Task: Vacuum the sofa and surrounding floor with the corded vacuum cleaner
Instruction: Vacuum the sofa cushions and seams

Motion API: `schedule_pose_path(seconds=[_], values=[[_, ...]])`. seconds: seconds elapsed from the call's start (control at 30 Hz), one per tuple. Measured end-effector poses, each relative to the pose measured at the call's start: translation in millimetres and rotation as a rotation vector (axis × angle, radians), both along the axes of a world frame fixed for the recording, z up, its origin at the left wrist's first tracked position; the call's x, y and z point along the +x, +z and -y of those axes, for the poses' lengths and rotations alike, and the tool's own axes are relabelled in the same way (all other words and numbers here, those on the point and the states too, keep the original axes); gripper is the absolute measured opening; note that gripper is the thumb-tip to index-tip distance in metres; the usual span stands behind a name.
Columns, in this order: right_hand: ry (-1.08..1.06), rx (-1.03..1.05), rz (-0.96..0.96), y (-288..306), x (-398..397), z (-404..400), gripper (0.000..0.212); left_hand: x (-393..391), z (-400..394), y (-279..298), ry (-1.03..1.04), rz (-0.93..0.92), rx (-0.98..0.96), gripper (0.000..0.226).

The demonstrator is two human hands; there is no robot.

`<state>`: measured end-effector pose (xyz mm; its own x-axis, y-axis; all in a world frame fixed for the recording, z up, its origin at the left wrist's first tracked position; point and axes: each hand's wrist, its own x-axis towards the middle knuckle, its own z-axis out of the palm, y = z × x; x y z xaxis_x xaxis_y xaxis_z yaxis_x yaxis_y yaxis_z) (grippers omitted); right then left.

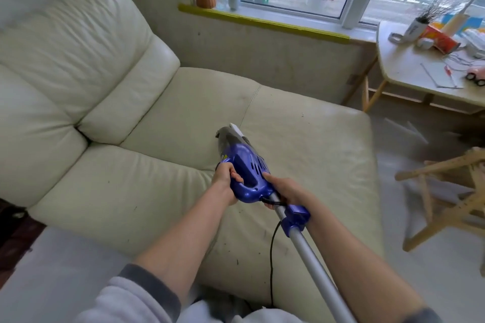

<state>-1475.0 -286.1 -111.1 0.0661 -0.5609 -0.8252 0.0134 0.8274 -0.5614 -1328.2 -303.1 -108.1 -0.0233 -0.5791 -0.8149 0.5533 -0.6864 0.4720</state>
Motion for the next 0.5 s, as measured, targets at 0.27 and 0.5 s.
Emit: schedule_pose_path(seconds=[0.27,0.5], values=[[-0.072,-0.023,-0.032,7,-24,-6,0.03,-28,6,6,-0.092,0.003,-0.016,0.019],[-0.099,-0.022,-0.037,6,-33,-2,0.029,-39,14,7,-0.113,-0.011,-0.012,0.016]])
